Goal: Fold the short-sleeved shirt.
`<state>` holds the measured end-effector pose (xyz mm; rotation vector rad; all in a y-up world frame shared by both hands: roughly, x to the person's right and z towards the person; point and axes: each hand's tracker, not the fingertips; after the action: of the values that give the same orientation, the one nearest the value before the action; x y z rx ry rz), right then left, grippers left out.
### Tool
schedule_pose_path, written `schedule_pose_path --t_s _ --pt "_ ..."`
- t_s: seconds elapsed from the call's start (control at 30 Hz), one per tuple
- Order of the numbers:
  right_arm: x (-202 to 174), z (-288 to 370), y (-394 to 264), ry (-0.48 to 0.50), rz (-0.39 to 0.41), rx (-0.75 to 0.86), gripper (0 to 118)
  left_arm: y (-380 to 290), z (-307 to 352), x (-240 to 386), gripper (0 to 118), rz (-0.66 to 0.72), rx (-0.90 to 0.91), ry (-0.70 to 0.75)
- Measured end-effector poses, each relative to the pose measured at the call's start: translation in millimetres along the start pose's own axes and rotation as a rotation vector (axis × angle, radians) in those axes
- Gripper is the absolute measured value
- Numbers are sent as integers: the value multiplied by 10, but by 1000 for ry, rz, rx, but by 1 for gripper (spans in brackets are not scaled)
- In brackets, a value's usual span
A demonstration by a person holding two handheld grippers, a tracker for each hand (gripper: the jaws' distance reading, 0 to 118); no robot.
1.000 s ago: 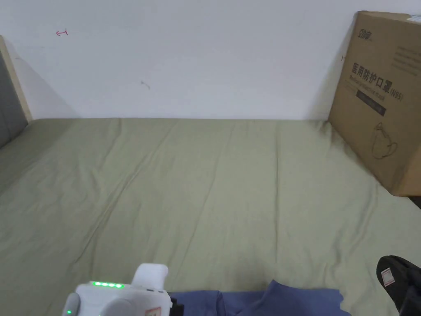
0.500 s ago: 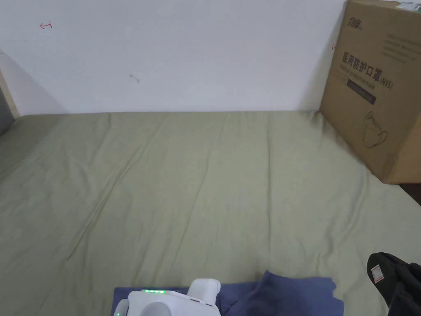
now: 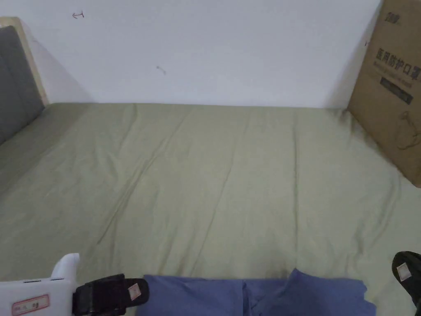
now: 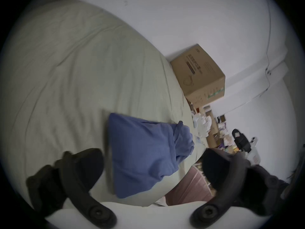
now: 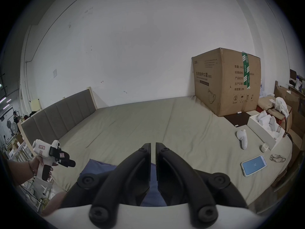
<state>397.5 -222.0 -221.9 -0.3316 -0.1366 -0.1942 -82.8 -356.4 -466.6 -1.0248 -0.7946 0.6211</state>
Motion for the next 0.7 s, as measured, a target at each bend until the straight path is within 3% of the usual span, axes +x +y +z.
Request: schedule_pose_path --t_s 0.17,0.23,0.33,0.4,0.43,0.5,0.53,0.57,0.6,0.63,0.67,0.7 --pt "-147 -80 2 13 23 -22 6 -87 -241 -570 118 175 -90 -112" --pt "-184 -115 4 20 5 -41 6 -185 -424 -761 118 227 -148 -225" --pt "-235 -147 9 15 4 -61 6 -224 -713 -832 118 338 -60 -468" --pt "-276 -157 30 12 22 -73 6 -212 -912 -882 118 410 -132 -534" --pt "-299 -163 44 12 33 -77 6 -205 -1035 -826 118 405 -164 -530" --pt "-335 -172 71 13 50 -79 6 -159 -1162 -783 117 262 -208 -505" --pt "-353 -177 85 17 56 -79 6 -138 -1201 -762 109 212 -234 -508" --pt "-370 -180 94 21 60 -77 6 -133 -1204 -765 109 187 -240 -477" --pt "-384 -182 98 24 64 -75 6 -130 -1180 -797 103 188 -233 -447" --pt "-400 -187 101 27 67 -73 6 -129 -1158 -859 85 180 -225 -382" --pt "-401 -198 86 32 68 -74 6 -165 -1134 -967 39 167 -217 -197" --pt "-404 -204 79 36 67 -76 6 -201 -1152 -1048 14 186 -222 -130"
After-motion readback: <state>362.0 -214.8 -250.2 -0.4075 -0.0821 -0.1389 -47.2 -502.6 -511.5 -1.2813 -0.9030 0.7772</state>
